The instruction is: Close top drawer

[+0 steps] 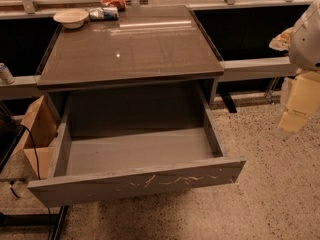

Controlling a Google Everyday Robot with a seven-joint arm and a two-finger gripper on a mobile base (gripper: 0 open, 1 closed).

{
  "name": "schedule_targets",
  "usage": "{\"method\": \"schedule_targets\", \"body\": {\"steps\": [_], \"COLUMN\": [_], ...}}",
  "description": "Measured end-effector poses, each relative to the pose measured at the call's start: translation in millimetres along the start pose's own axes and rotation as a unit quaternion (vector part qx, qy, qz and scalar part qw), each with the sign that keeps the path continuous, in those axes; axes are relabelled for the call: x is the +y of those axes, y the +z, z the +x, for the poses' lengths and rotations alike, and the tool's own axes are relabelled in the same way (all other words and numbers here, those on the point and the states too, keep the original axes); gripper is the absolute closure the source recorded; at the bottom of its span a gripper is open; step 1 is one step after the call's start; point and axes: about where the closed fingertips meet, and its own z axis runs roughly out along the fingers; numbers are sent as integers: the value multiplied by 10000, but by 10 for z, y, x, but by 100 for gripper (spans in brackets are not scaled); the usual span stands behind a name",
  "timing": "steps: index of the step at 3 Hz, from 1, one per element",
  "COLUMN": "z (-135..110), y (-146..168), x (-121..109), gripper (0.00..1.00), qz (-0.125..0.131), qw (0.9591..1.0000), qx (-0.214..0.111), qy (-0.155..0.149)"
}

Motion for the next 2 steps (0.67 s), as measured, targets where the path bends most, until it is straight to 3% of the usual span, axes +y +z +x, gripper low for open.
{"method": "schedule_targets", "body": {"steps": [2], "z": [10], "y": [130], "x": [92], "gripper": [0], "qz": [170], "qw": [9997], "qx": [-143], "qy": [-39]}}
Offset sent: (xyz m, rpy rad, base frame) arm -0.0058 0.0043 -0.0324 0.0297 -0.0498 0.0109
